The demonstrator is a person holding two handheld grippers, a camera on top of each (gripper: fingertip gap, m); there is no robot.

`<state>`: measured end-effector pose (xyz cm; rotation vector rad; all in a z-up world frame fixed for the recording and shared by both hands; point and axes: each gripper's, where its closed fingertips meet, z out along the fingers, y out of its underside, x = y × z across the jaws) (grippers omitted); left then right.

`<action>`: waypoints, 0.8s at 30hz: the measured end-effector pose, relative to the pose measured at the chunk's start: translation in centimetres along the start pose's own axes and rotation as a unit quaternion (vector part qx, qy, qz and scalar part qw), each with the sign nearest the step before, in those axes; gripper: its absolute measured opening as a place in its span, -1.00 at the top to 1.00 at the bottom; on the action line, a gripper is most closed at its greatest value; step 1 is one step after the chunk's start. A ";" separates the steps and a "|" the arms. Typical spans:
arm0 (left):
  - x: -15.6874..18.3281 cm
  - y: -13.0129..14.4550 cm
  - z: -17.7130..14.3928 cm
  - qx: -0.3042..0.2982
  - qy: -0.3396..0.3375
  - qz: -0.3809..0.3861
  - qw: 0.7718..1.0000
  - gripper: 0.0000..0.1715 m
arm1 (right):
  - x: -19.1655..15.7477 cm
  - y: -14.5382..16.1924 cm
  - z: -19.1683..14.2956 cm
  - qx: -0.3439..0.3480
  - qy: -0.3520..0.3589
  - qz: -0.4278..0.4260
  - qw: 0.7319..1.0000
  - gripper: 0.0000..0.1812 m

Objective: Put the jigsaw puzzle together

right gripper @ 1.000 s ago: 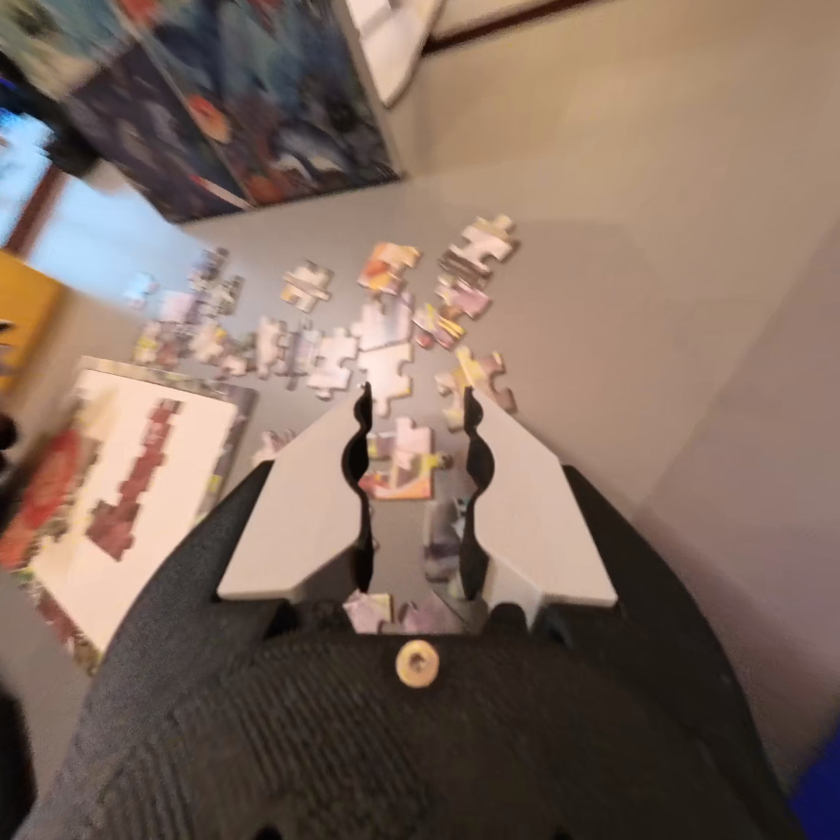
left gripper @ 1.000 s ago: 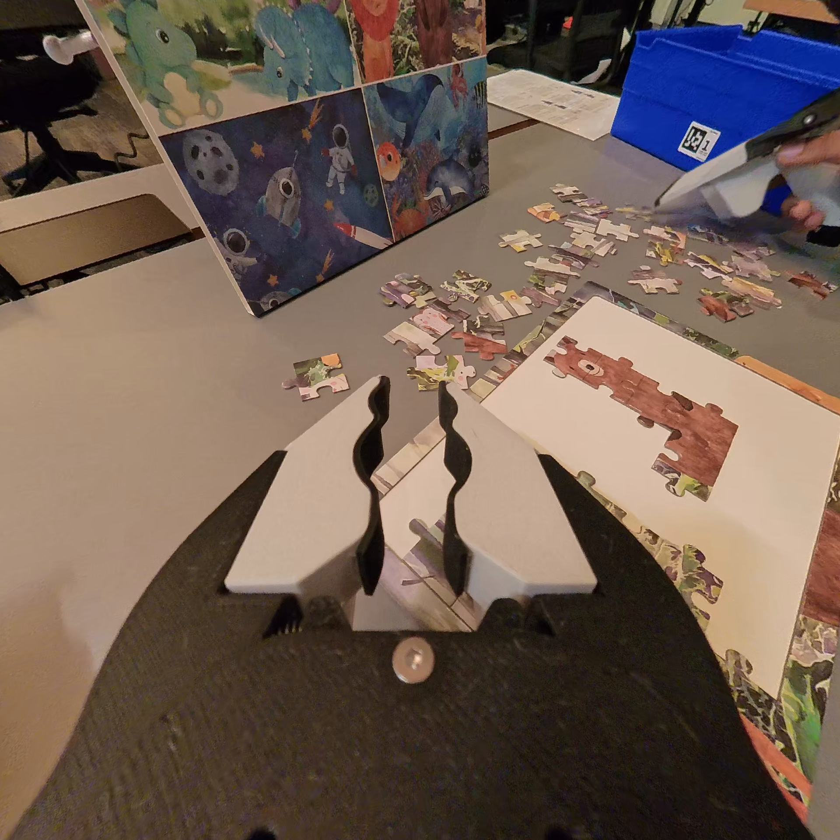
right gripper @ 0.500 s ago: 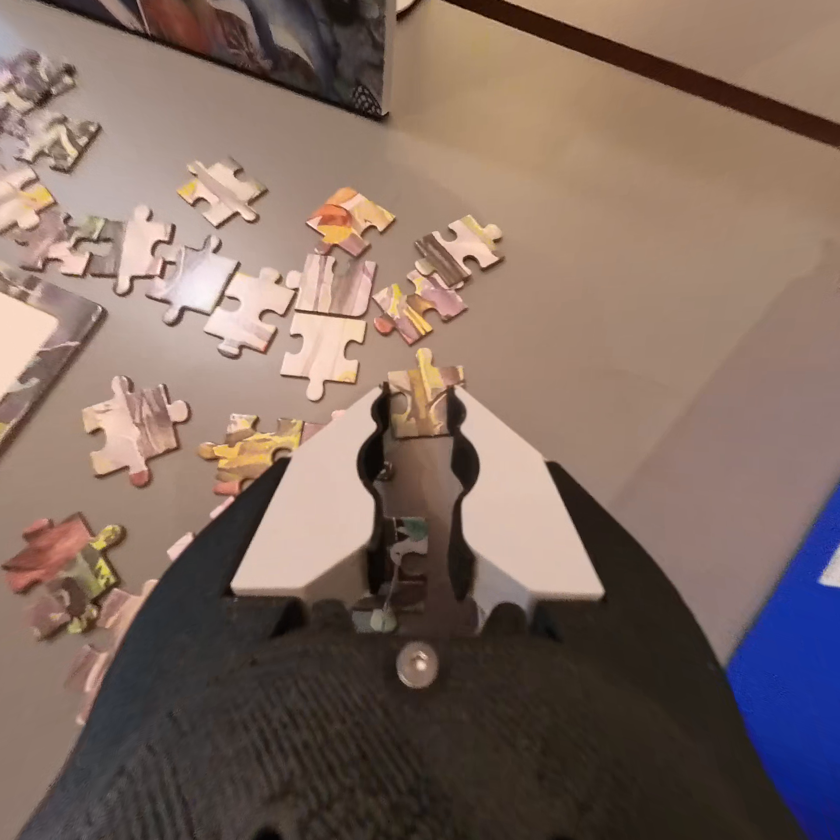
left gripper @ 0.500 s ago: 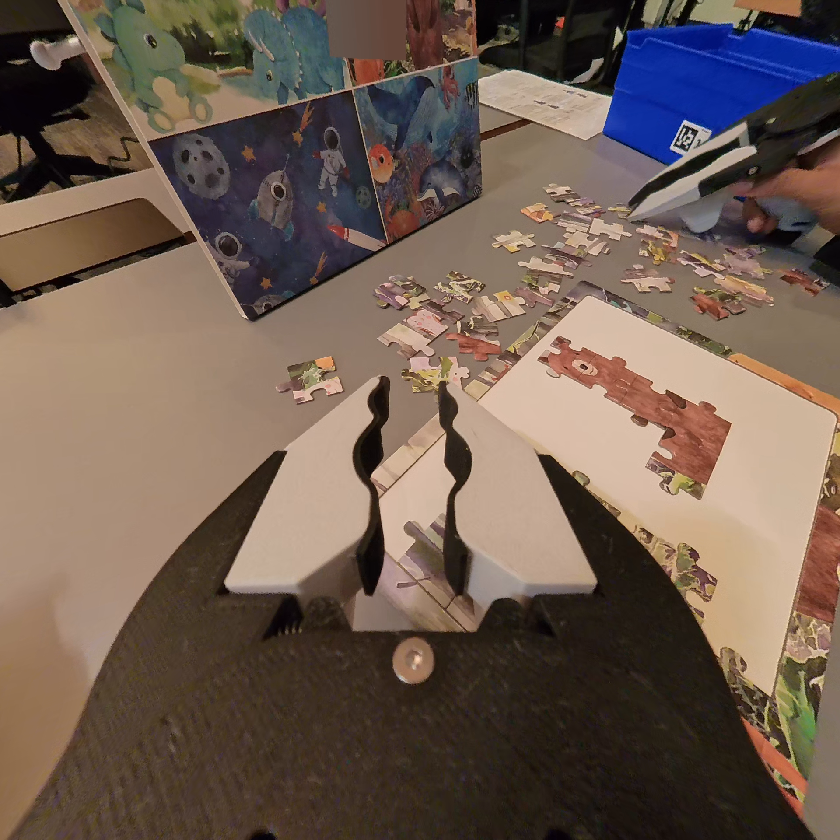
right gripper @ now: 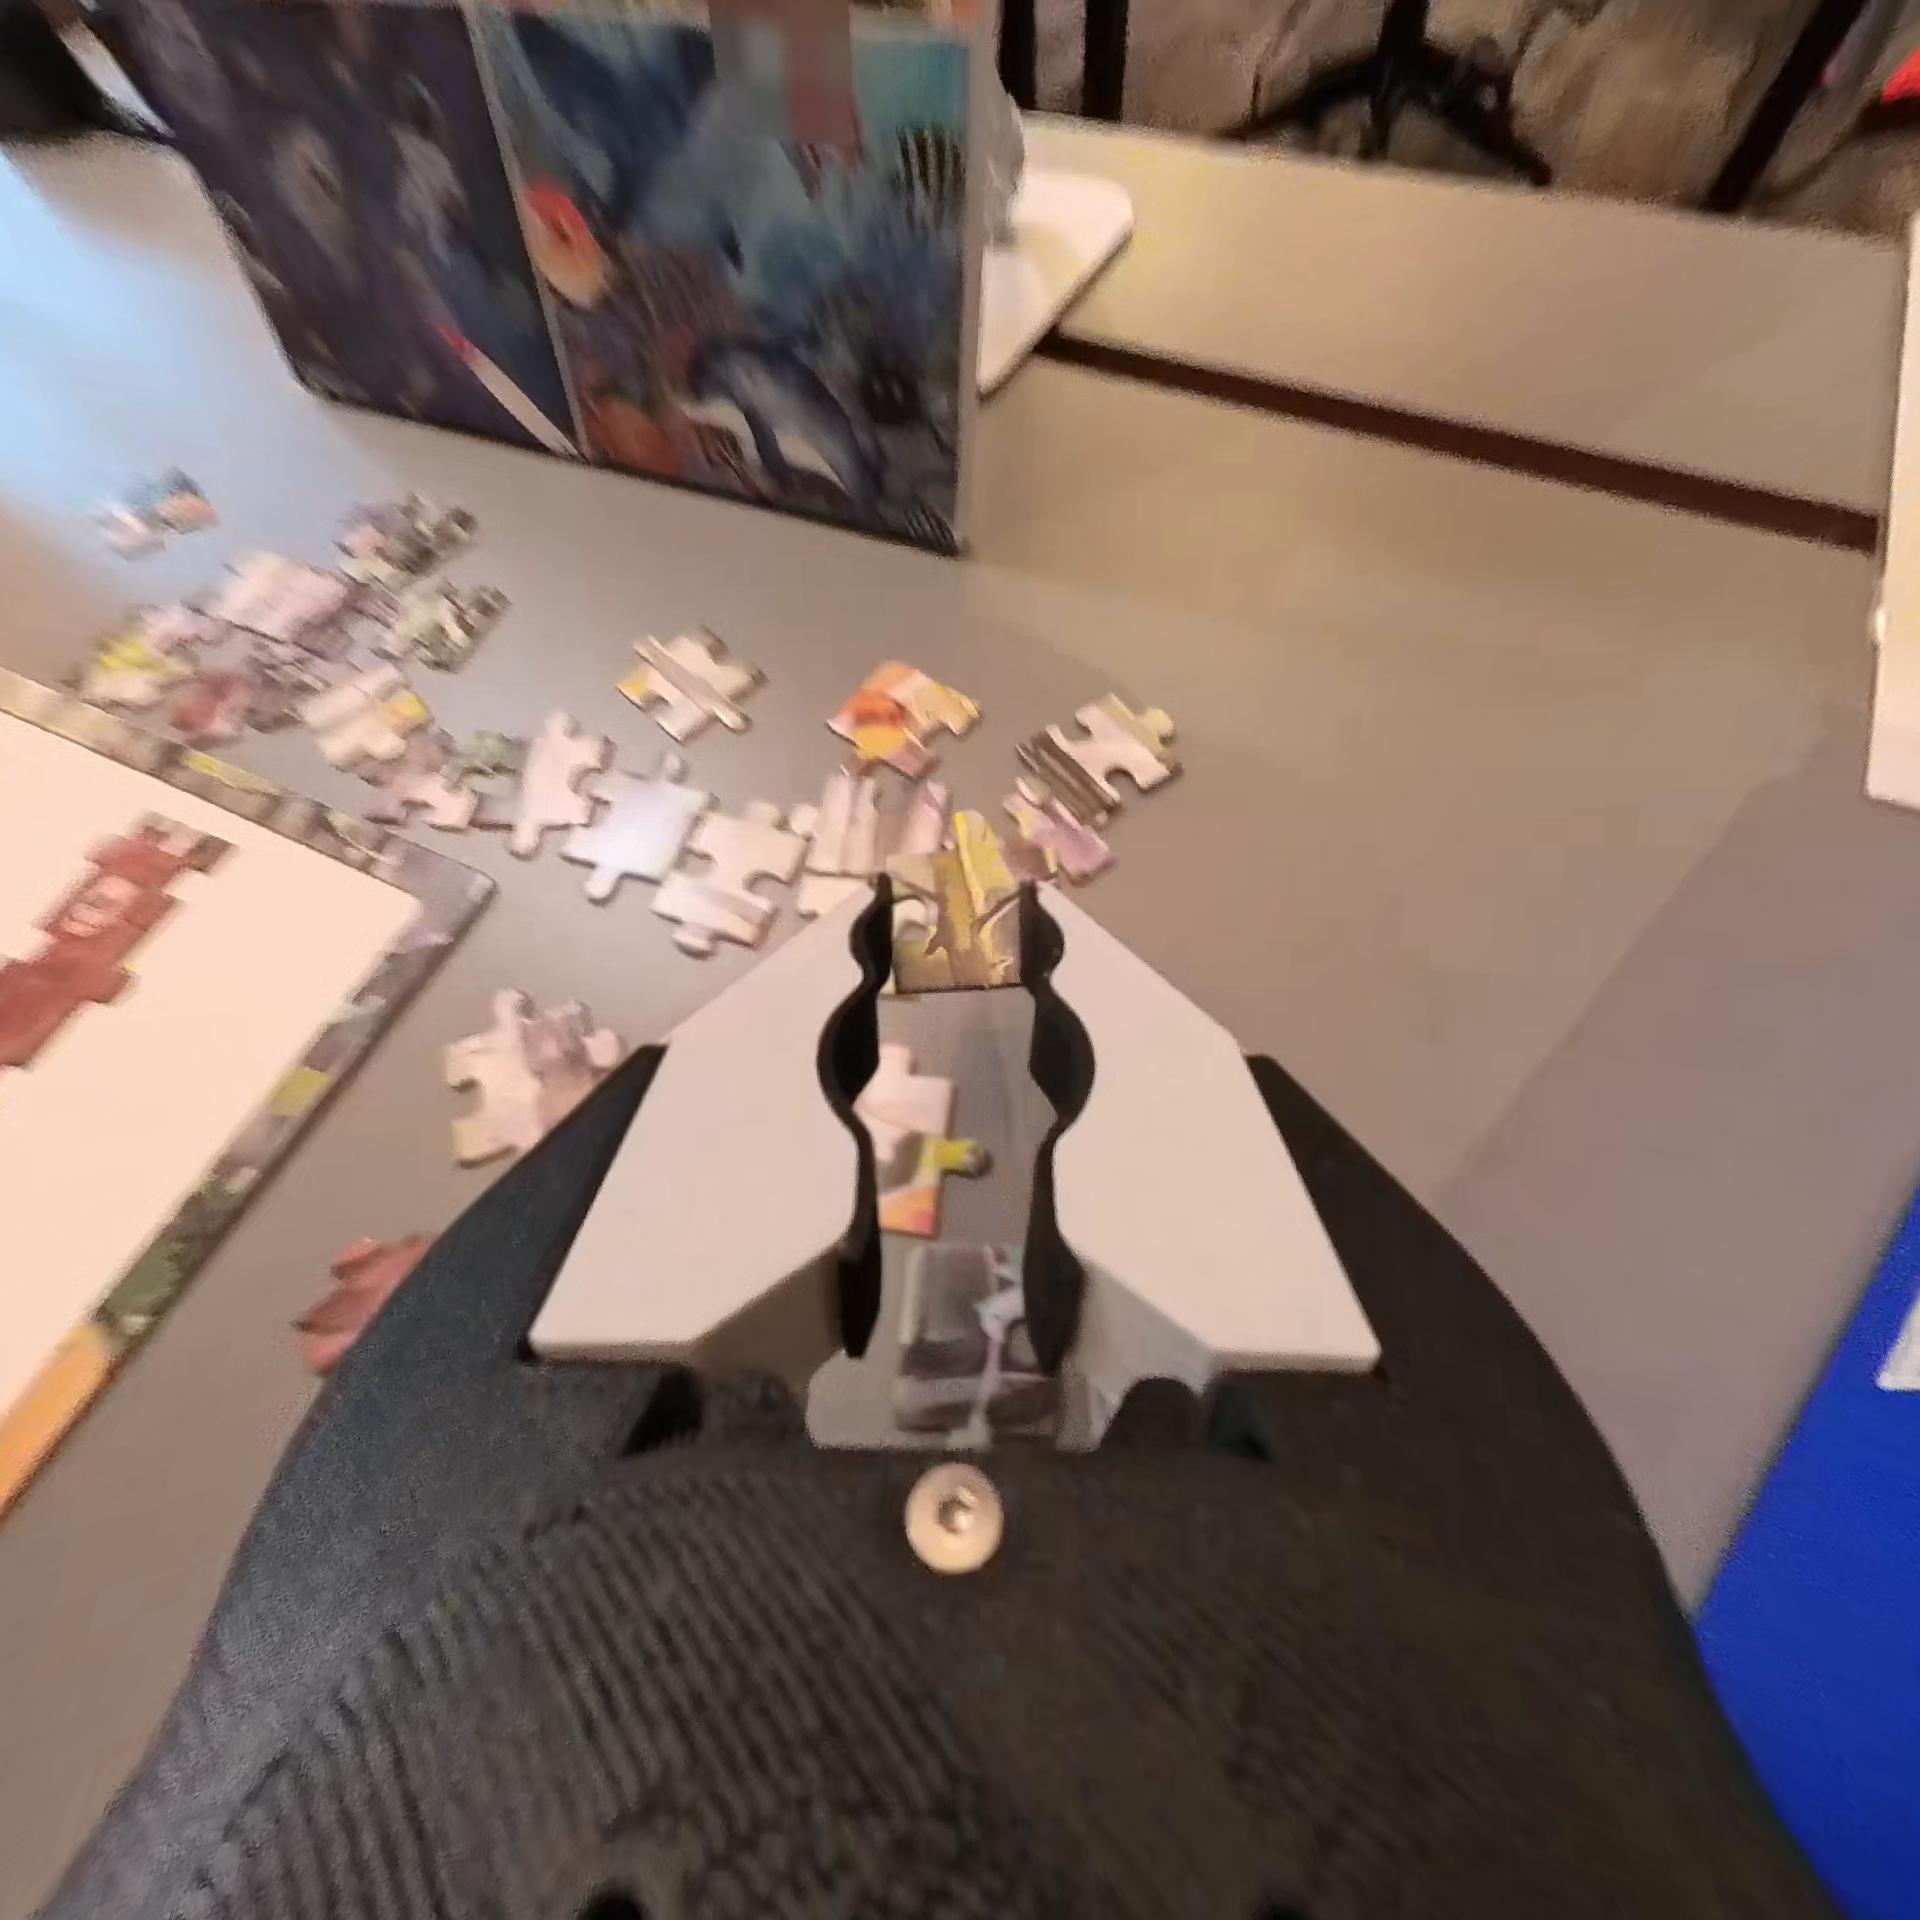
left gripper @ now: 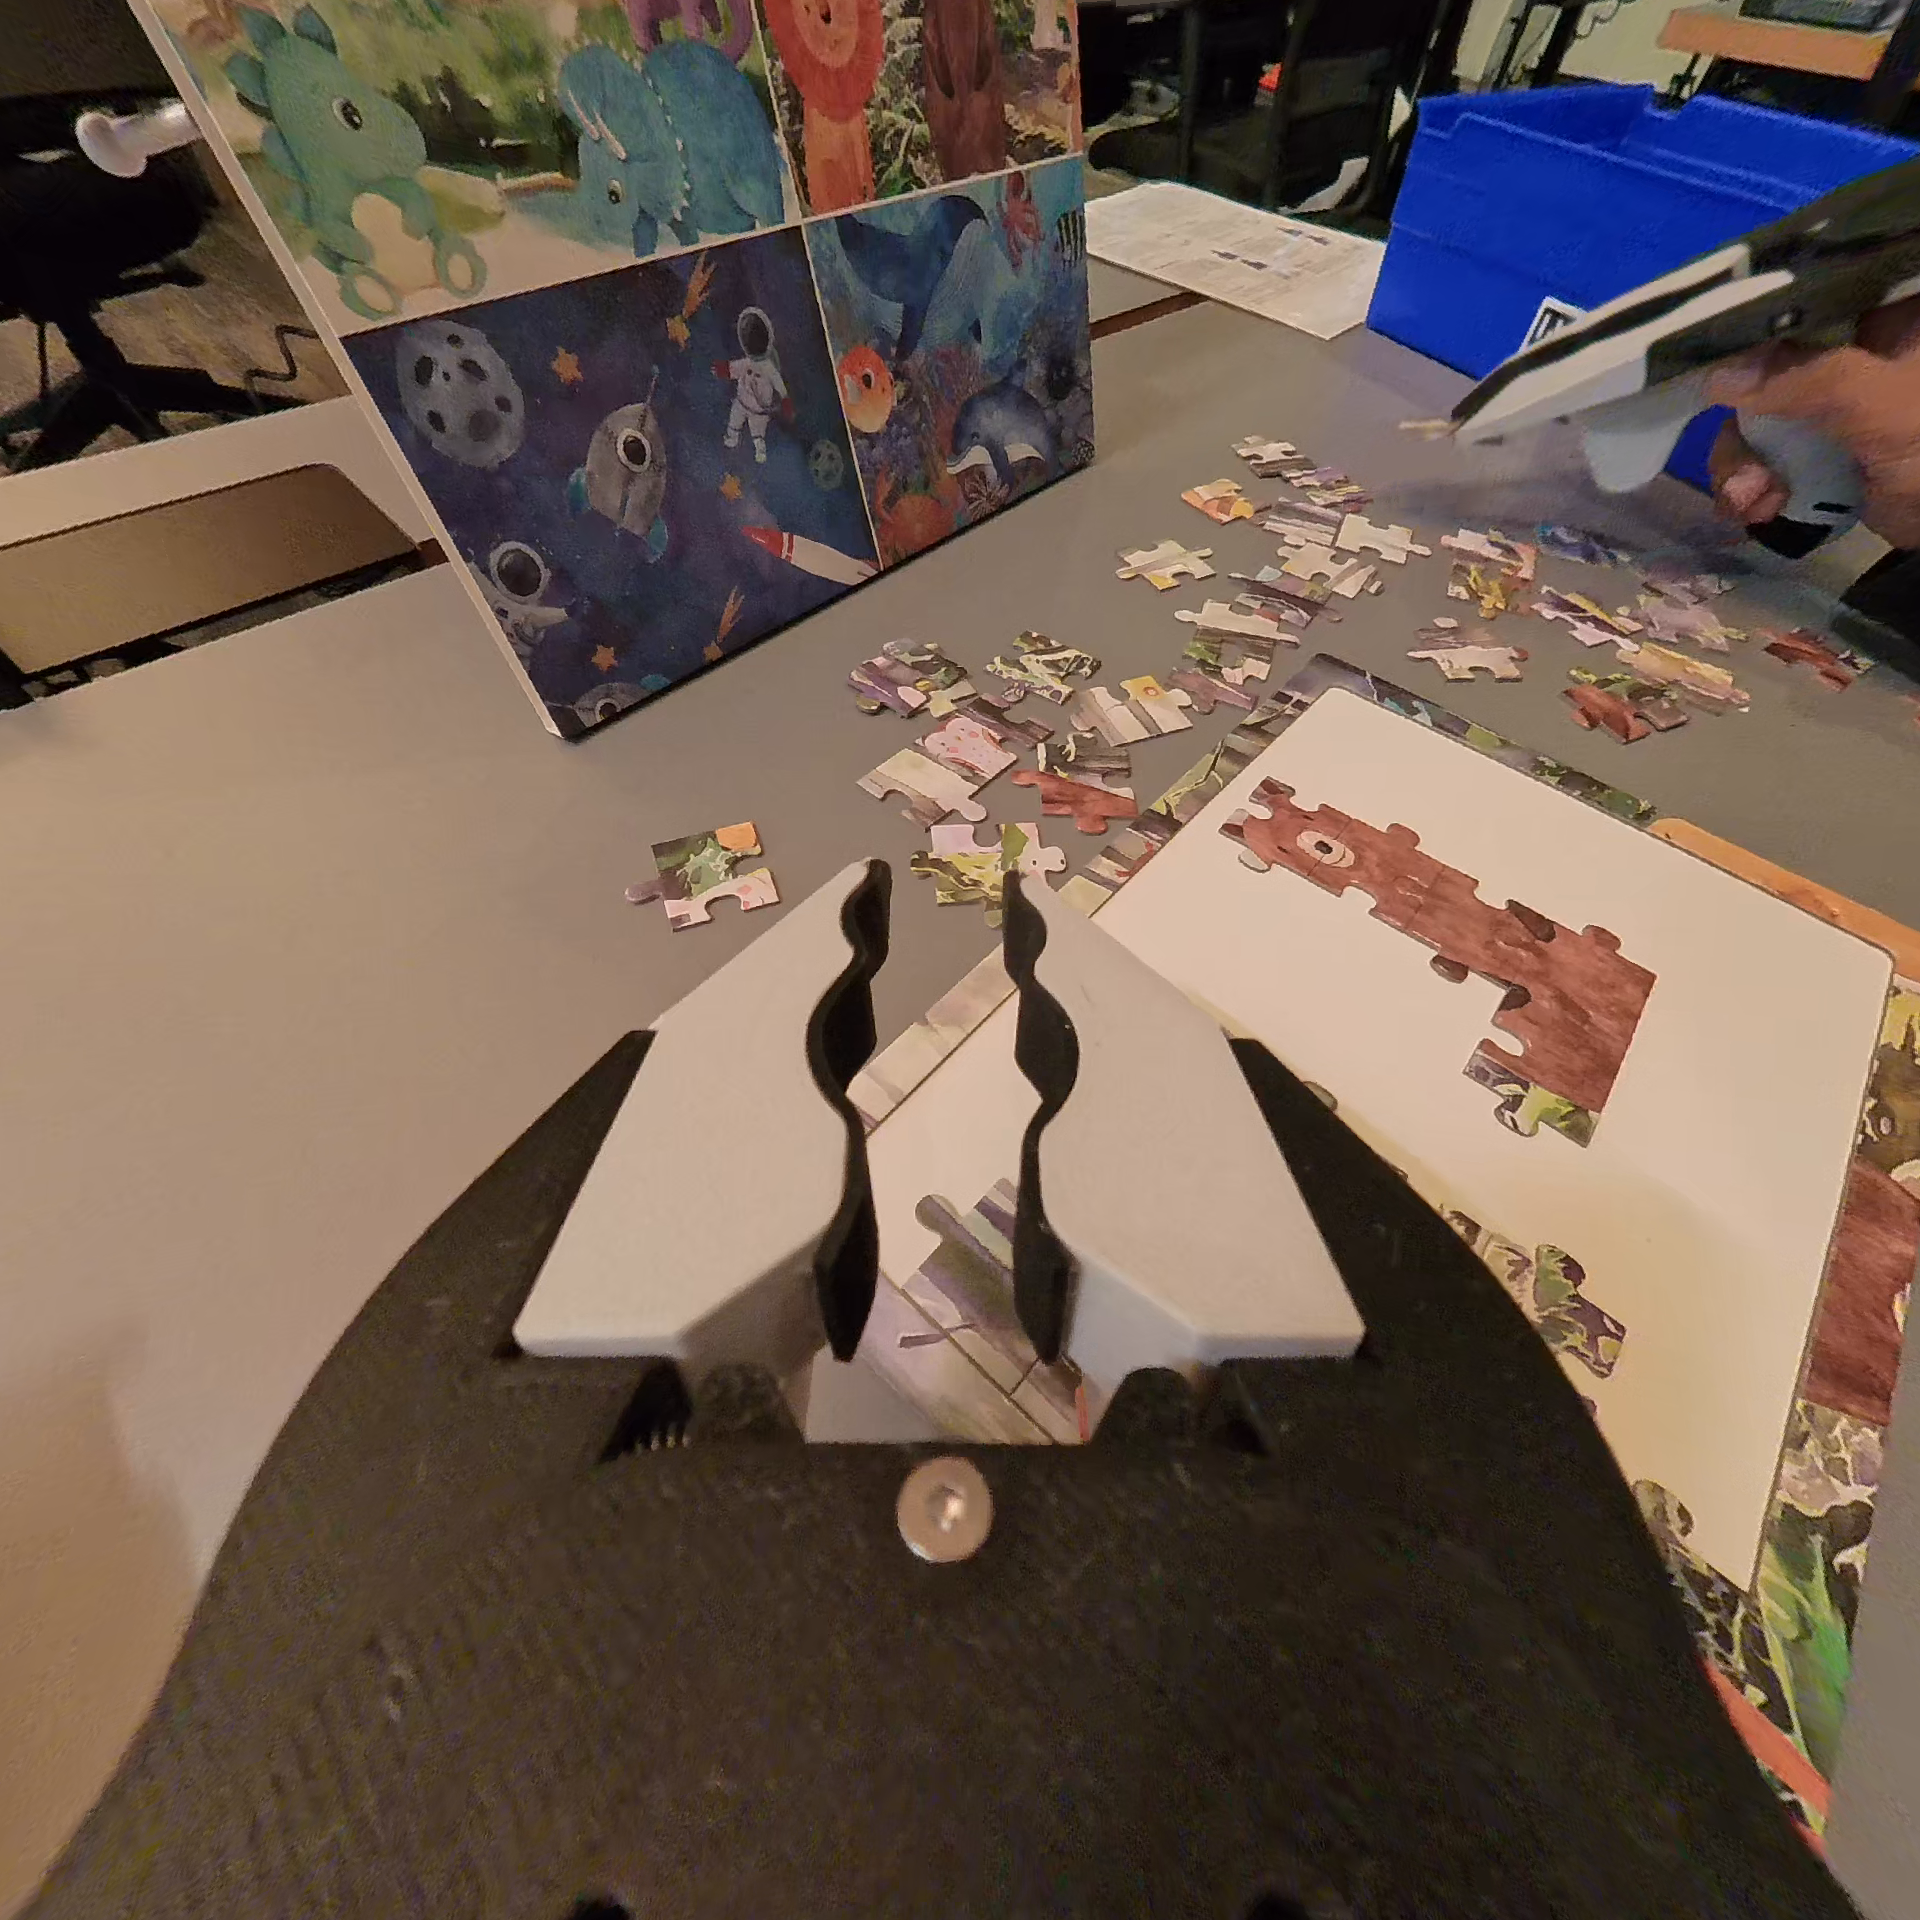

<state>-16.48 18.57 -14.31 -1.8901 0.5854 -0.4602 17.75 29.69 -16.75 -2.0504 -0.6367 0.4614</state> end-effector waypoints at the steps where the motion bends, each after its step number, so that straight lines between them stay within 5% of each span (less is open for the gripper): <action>1: 0.0 0.0 0.0 0.000 0.000 0.000 1.000 0.77 | -0.7 -0.8 -0.4 0.020 -0.009 0.002 1.000 0.76; 5: -0.4 -0.2 -0.2 0.008 -0.007 -0.001 1.000 0.77 | -6.4 -3.9 -1.8 0.082 -0.058 0.002 0.995 0.76; 9: -0.4 -1.2 -1.6 0.048 -0.008 -0.010 0.999 0.77 | -17.4 -5.0 -3.1 0.105 -0.138 -0.022 0.985 0.76; 16: 2.2 -1.0 -4.3 0.088 0.019 0.012 0.996 0.78 | -33.8 1.1 -2.0 0.000 -0.236 -0.042 0.971 0.76; 24: 3.2 -0.7 -4.2 0.085 0.020 0.048 0.995 0.81 | -36.2 6.6 0.3 -0.111 -0.148 -0.068 0.980 0.76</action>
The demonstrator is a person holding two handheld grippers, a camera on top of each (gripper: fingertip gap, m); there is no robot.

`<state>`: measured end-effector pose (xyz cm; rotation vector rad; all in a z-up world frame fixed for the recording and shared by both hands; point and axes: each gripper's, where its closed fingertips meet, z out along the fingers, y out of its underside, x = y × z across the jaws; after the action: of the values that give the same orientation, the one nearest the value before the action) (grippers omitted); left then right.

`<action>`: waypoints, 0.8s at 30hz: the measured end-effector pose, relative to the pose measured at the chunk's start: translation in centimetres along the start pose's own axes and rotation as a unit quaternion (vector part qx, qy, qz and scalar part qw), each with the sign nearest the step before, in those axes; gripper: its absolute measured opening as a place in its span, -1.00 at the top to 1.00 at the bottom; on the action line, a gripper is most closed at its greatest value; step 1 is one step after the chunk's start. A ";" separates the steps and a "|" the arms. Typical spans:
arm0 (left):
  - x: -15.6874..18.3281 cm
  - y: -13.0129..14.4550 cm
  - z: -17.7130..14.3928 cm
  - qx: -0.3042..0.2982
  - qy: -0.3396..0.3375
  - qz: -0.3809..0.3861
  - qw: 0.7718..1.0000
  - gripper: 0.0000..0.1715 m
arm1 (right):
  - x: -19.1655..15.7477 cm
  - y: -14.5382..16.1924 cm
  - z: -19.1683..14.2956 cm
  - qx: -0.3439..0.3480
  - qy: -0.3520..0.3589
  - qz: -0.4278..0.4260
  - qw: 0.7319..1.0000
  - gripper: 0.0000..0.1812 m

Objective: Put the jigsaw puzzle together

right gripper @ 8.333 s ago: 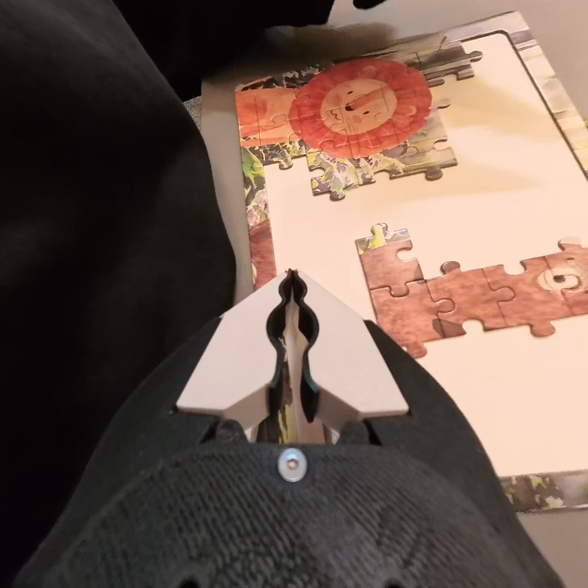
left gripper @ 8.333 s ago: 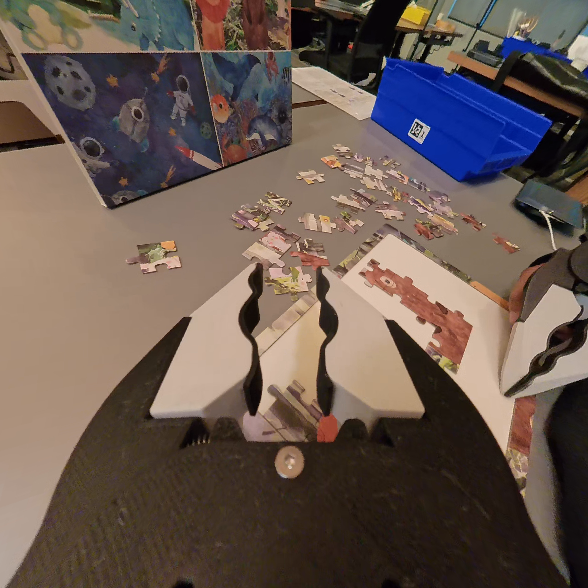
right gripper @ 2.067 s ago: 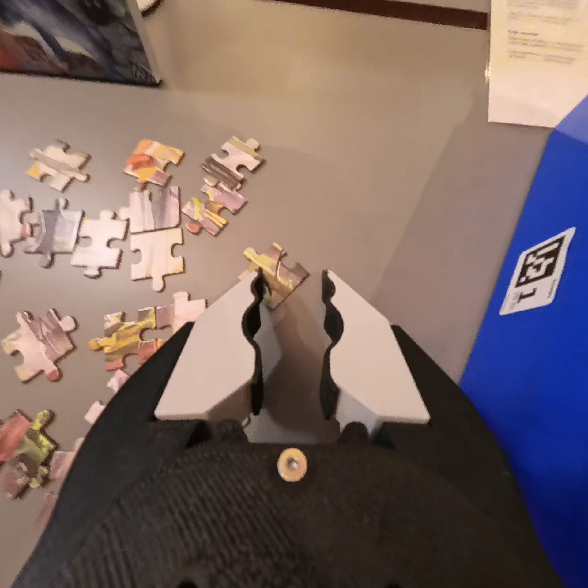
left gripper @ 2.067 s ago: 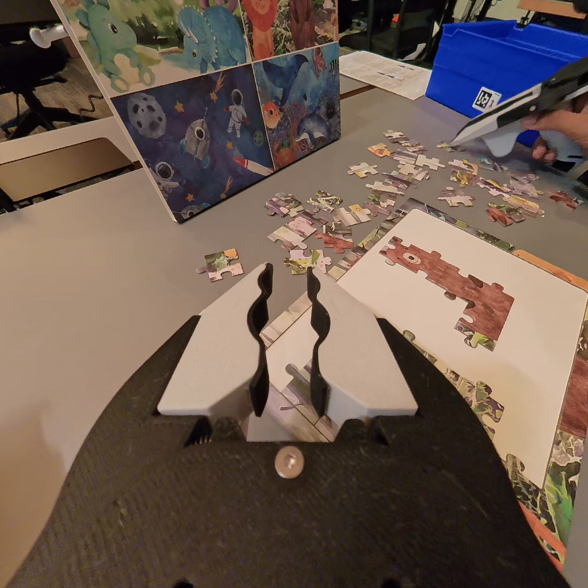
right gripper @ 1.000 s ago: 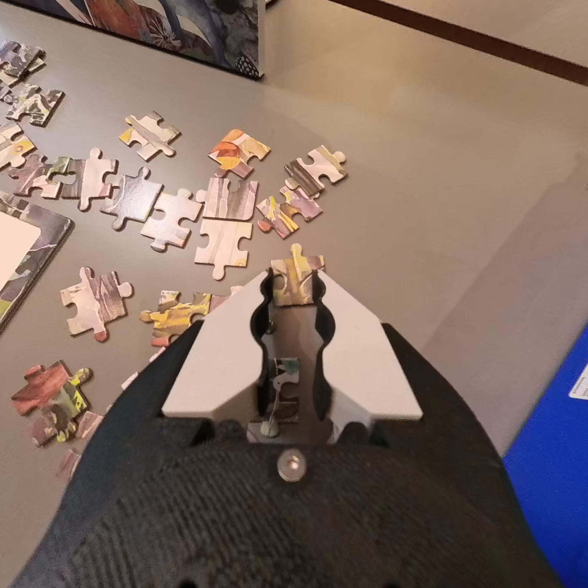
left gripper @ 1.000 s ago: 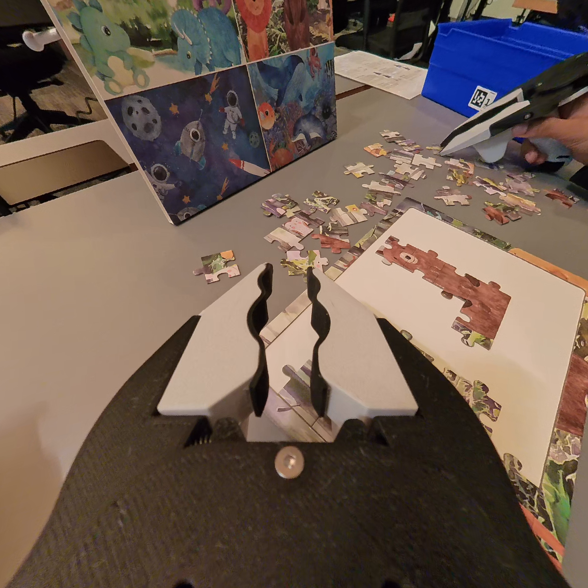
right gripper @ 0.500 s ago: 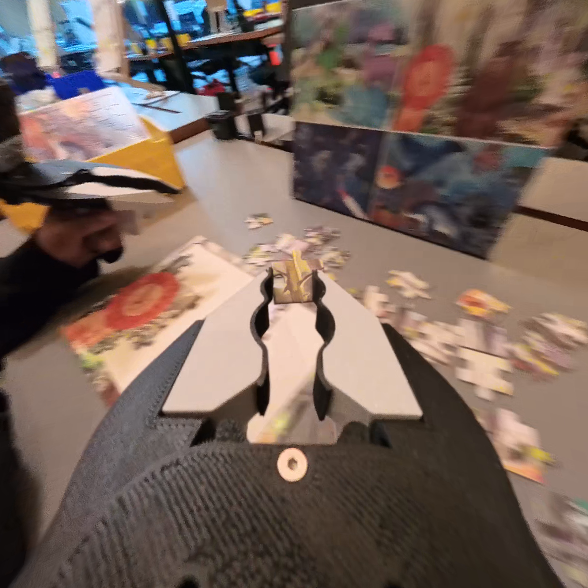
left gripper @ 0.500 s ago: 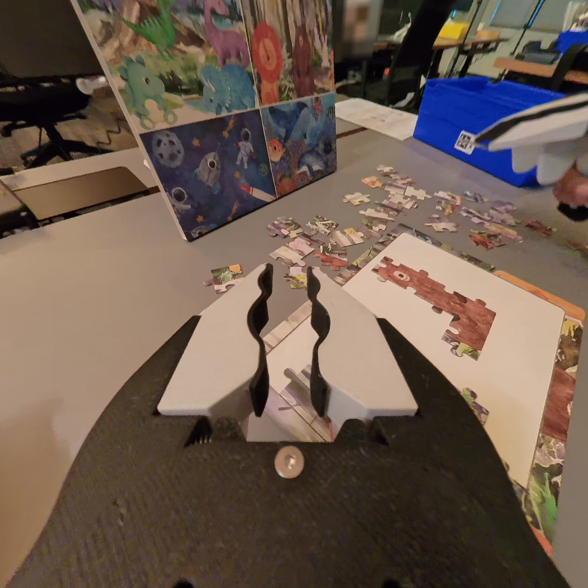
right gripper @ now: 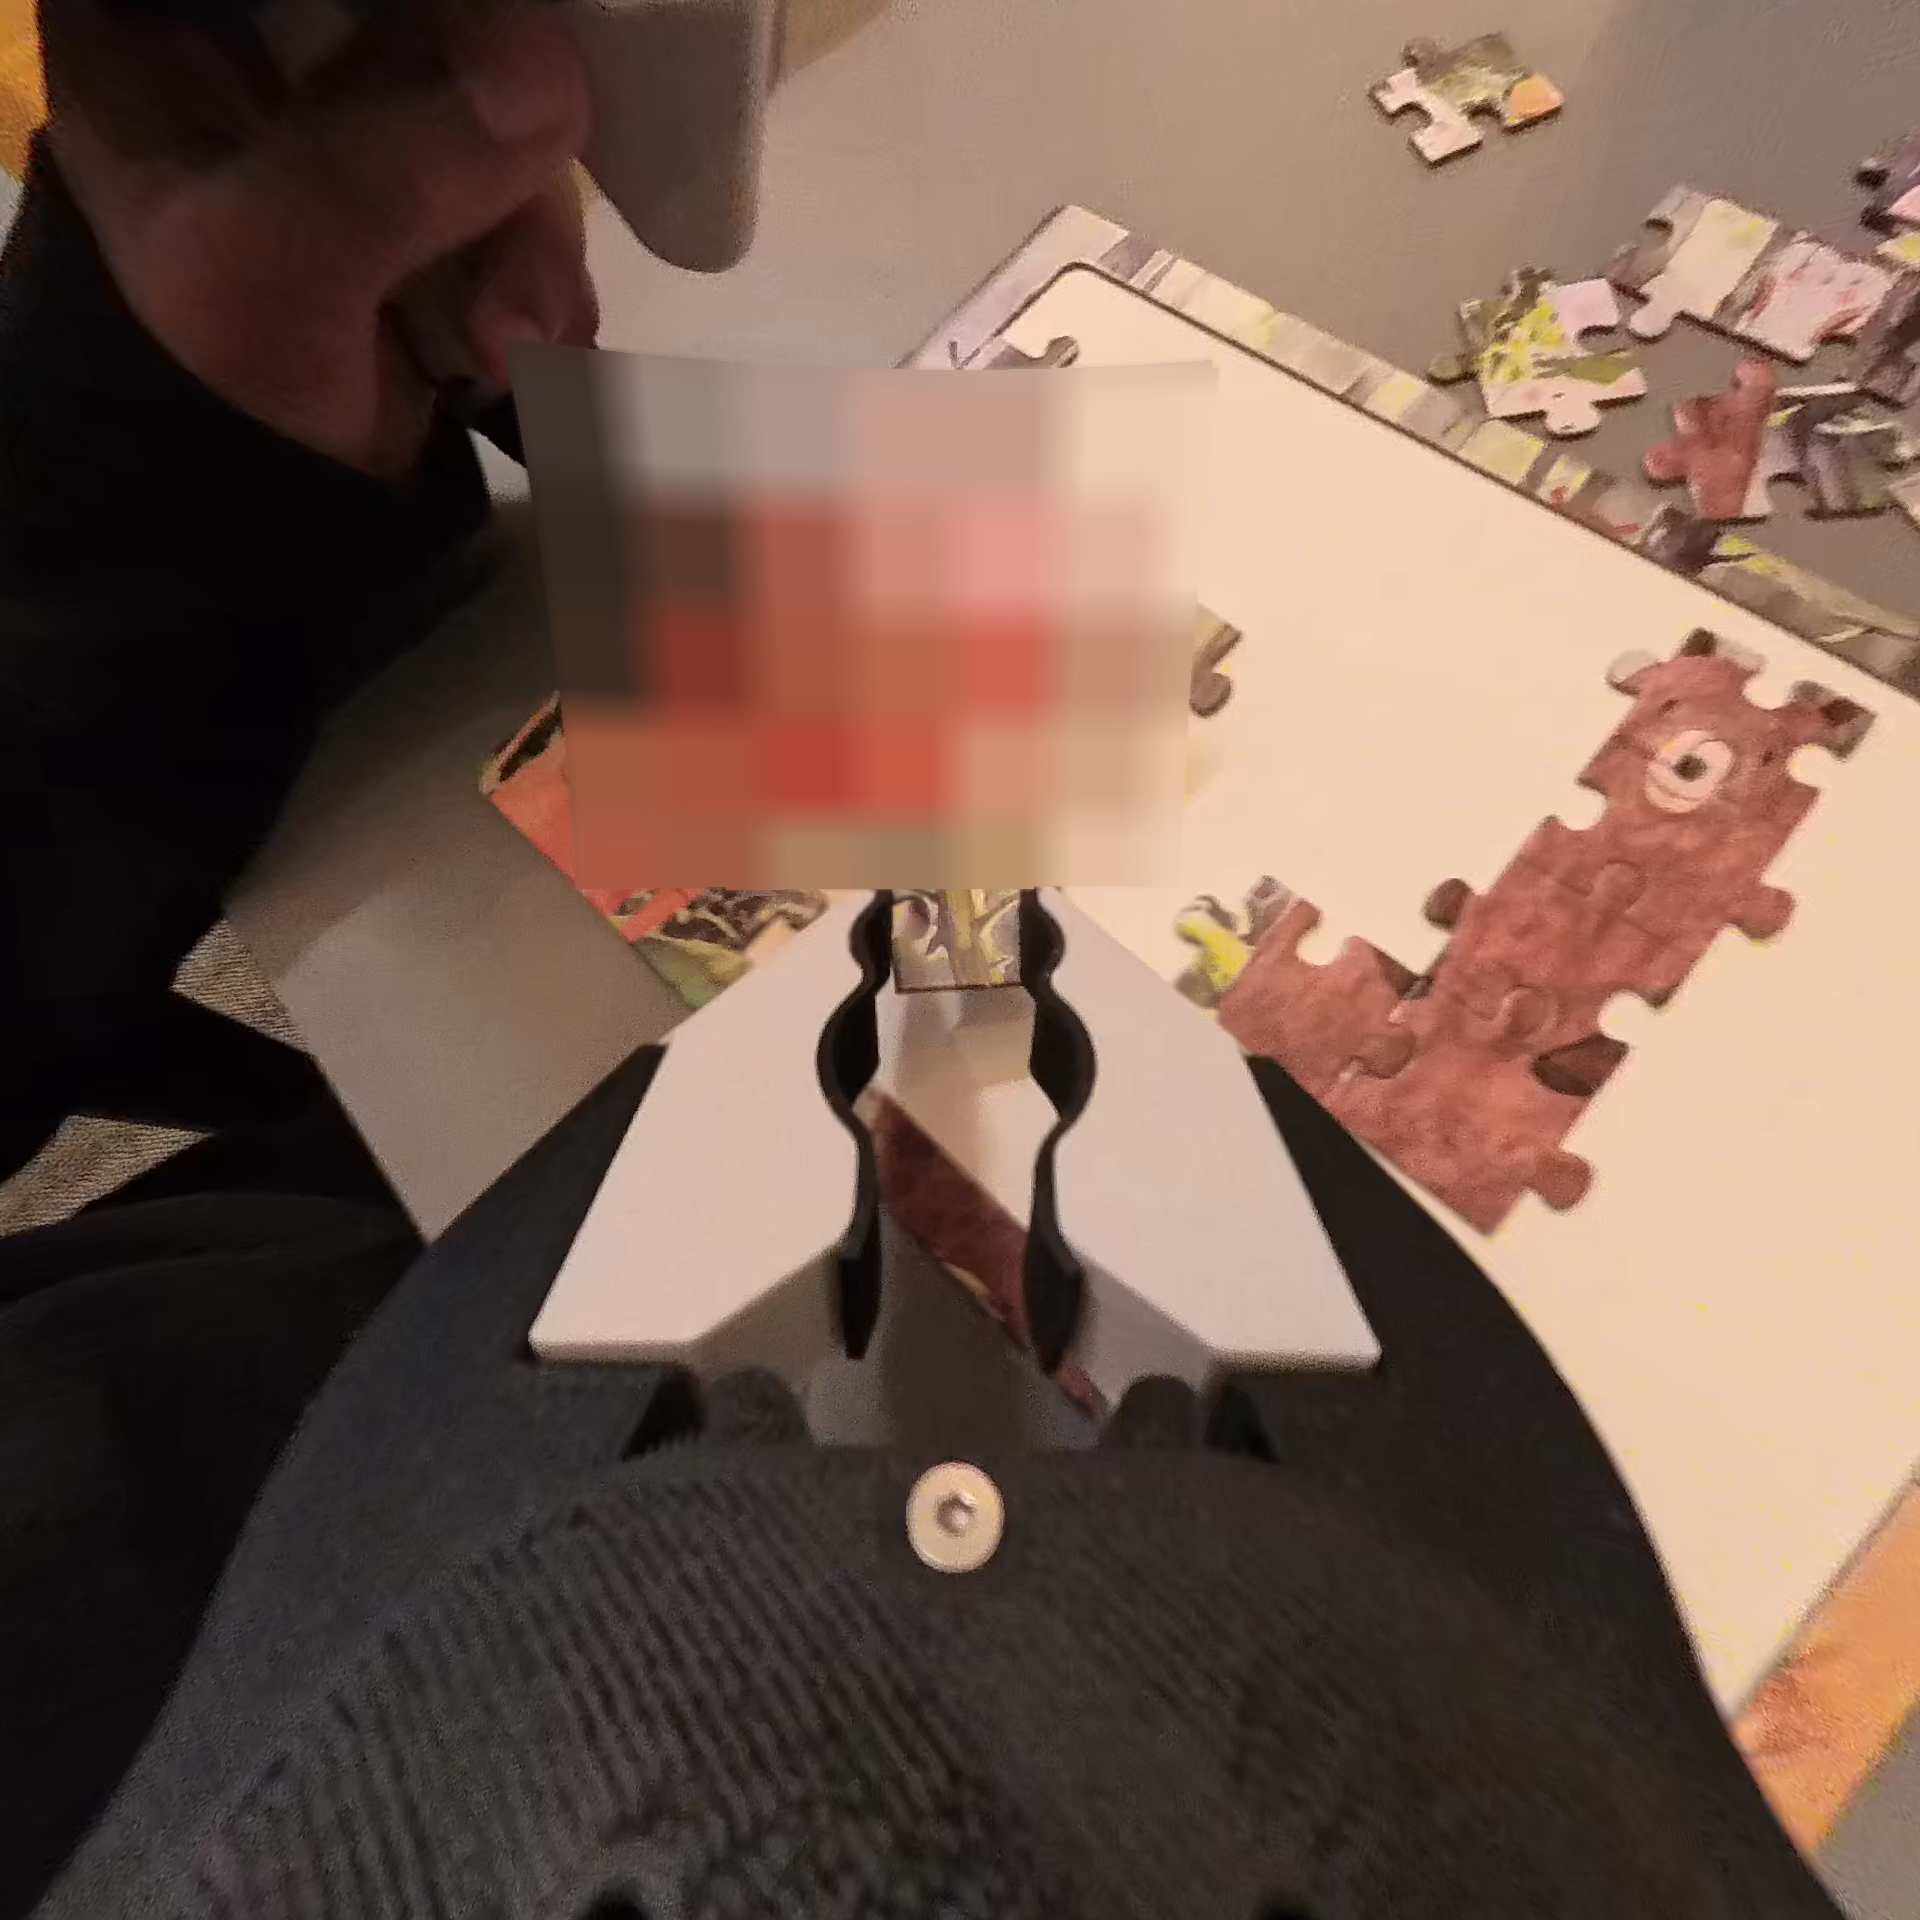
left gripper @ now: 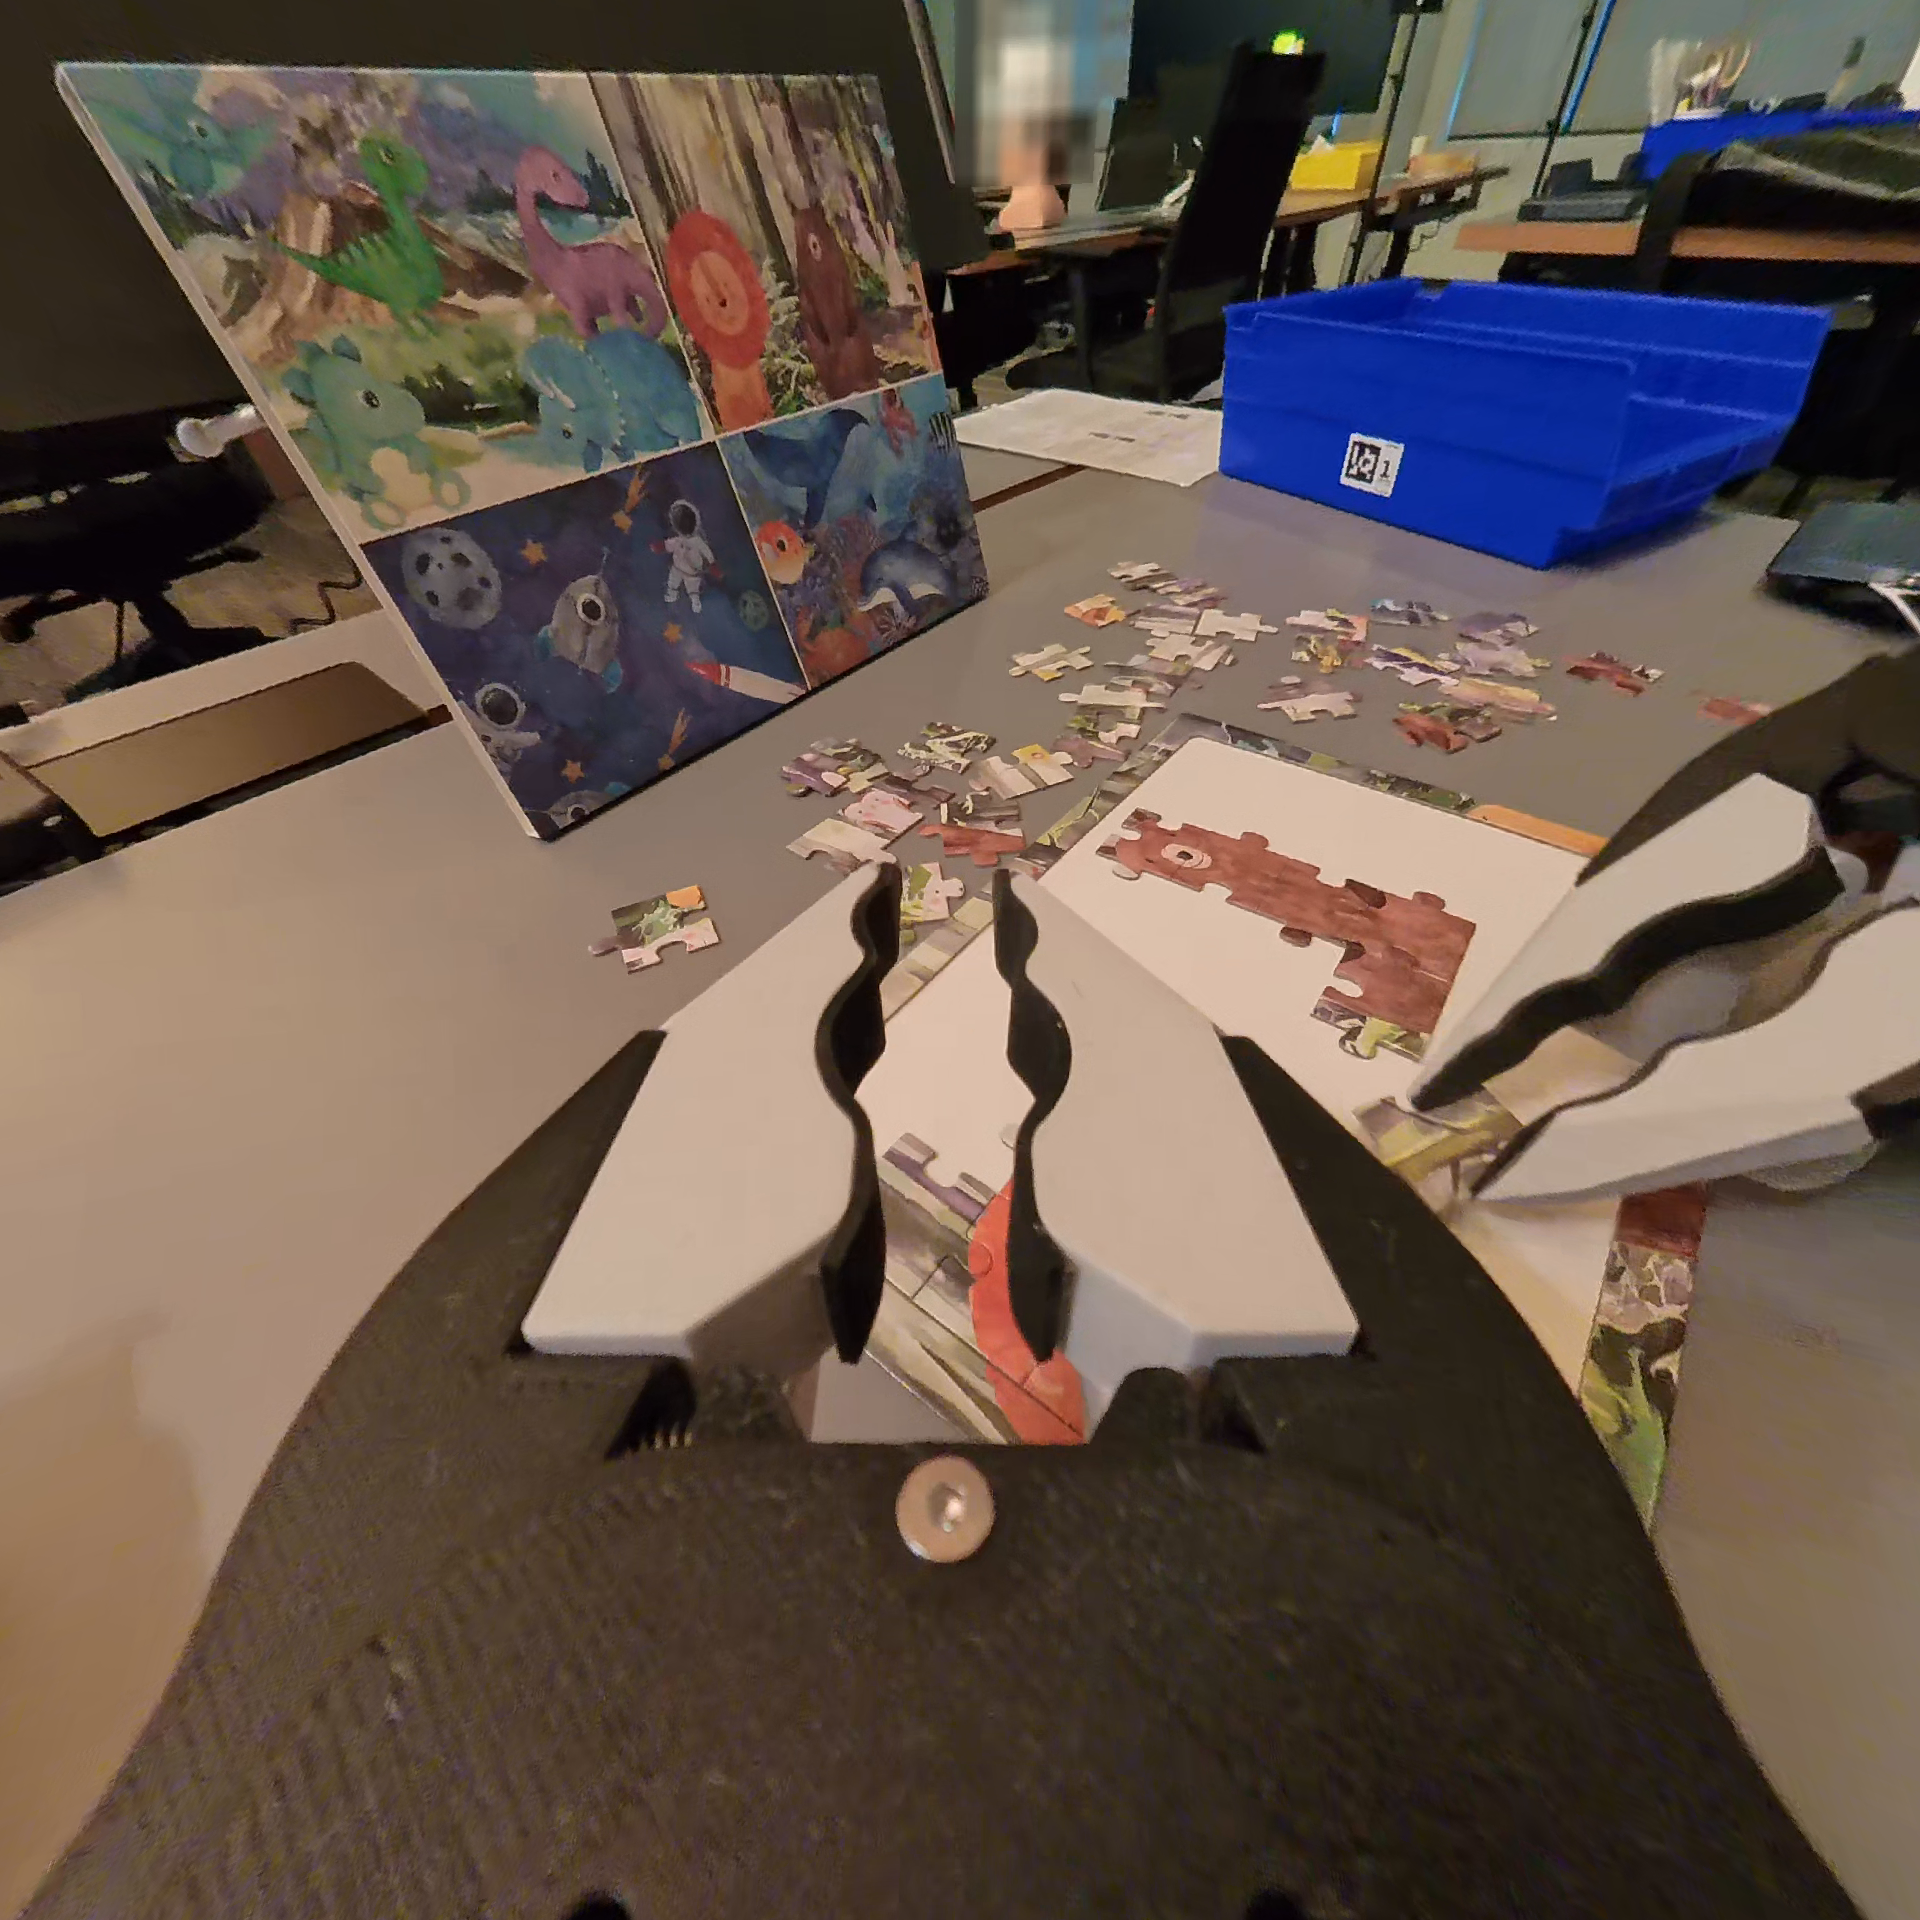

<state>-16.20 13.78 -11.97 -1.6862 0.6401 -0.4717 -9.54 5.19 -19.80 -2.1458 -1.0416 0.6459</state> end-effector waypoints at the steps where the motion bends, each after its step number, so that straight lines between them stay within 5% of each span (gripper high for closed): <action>1: 0.0 -0.1 0.0 0.002 0.000 -0.001 1.000 0.81 | -0.6 0.0 0.0 -0.001 -0.008 0.006 1.000 0.75; 7: -0.4 -0.2 -0.2 0.010 -0.005 -0.008 1.000 0.82 | -1.5 -0.7 -1.4 -0.018 0.001 -0.038 0.999 0.36; 19: -0.4 -0.2 -0.2 0.009 -0.002 -0.014 1.000 0.82 | -1.7 1.5 -0.5 -0.034 -0.107 0.004 0.994 0.40; 24: -0.4 -0.2 -0.1 0.007 -0.001 -0.017 1.000 0.81 | -4.9 1.7 -1.5 -0.062 -0.198 0.006 0.978 0.48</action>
<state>-16.53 13.97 -11.78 -1.6855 0.6057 -0.4967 -10.43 -0.08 -19.33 -2.1795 -1.3065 1.0712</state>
